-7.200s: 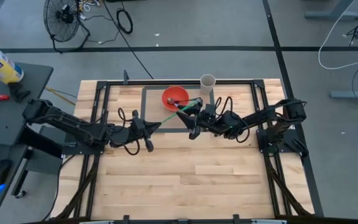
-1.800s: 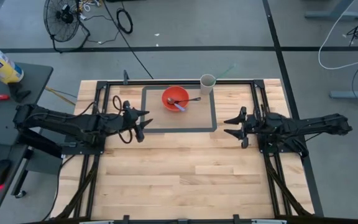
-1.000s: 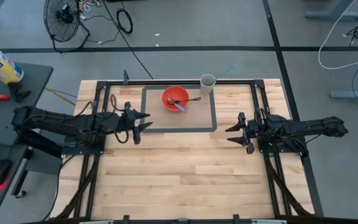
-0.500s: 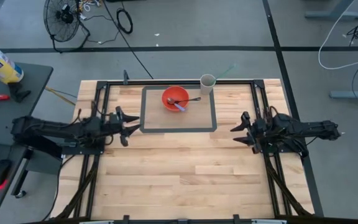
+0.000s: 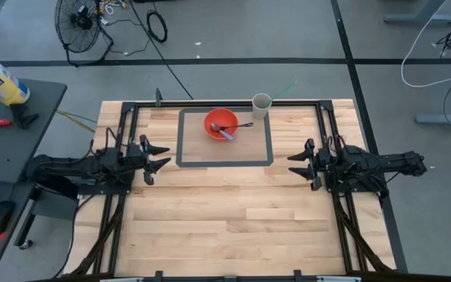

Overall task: Pick & Place Utensil
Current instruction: Return to Home Position

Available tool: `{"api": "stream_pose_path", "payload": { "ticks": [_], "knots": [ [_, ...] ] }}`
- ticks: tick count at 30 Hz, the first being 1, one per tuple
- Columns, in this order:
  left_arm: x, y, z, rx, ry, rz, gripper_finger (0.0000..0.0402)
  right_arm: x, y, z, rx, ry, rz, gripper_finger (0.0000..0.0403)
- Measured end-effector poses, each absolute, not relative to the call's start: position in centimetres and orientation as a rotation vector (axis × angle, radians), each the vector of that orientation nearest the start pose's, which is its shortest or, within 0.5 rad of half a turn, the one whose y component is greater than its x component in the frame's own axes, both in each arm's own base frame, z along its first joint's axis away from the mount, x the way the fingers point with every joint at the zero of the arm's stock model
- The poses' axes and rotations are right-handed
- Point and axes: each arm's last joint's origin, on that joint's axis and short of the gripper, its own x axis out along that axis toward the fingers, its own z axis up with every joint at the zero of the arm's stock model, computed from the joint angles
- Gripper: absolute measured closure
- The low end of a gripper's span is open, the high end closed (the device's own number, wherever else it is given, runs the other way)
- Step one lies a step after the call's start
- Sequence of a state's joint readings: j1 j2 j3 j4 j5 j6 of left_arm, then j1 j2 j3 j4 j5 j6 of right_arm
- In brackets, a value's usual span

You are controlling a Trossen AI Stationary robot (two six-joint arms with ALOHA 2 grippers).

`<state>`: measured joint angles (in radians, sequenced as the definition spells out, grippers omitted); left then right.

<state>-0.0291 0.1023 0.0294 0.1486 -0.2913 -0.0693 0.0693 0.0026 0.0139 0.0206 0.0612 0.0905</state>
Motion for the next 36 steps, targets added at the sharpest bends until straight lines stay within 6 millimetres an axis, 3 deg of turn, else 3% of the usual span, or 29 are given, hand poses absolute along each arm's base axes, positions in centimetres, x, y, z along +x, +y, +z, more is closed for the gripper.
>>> {"api": "stream_pose_path", "payload": {
  "ticks": [3,11,15,32,36],
  "knots": [
    [10.0,0.6,17.2,-0.08,-0.057,0.266,0.022,9.6,0.6,17.2,0.099,-0.045,-0.014,0.0214],
    [9.8,0.6,17.3,-0.072,-0.072,0.267,0.022,9.5,1.6,17.2,0.058,-0.051,0.009,0.0214],
    [9.8,0.7,17.2,-0.052,-0.066,0.316,0.022,9.5,1.8,17.2,0.059,-0.047,0.12,0.0214],
    [9.8,0.6,17.1,-0.048,-0.053,0.283,0.022,9.6,0.5,17.2,0.111,-0.041,0.082,0.0214],
    [9.8,0.6,17.1,-0.049,-0.054,0.284,0.022,9.7,0.4,16.9,0.047,-0.011,0.045,0.0214]
  ]
}}
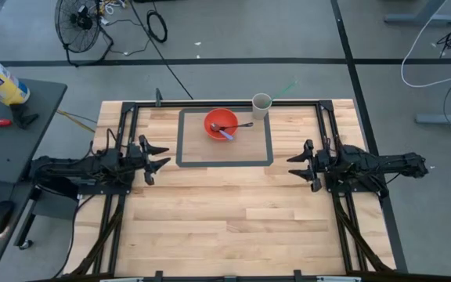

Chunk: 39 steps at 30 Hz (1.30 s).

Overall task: Pick & Place Utensil
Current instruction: Return to Home Position

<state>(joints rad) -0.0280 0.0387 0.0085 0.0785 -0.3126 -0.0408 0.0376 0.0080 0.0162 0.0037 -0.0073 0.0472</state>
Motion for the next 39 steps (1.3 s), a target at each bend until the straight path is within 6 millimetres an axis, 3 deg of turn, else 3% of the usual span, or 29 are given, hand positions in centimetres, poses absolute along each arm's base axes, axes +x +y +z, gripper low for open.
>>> {"api": "stream_pose_path", "payload": {
  "ticks": [39],
  "knots": [
    [9.83,0.64,17.05,-0.134,-0.064,0.289,0.022,9.78,0.36,16.83,0.069,-0.004,0.036,0.0214]
  ]
}}
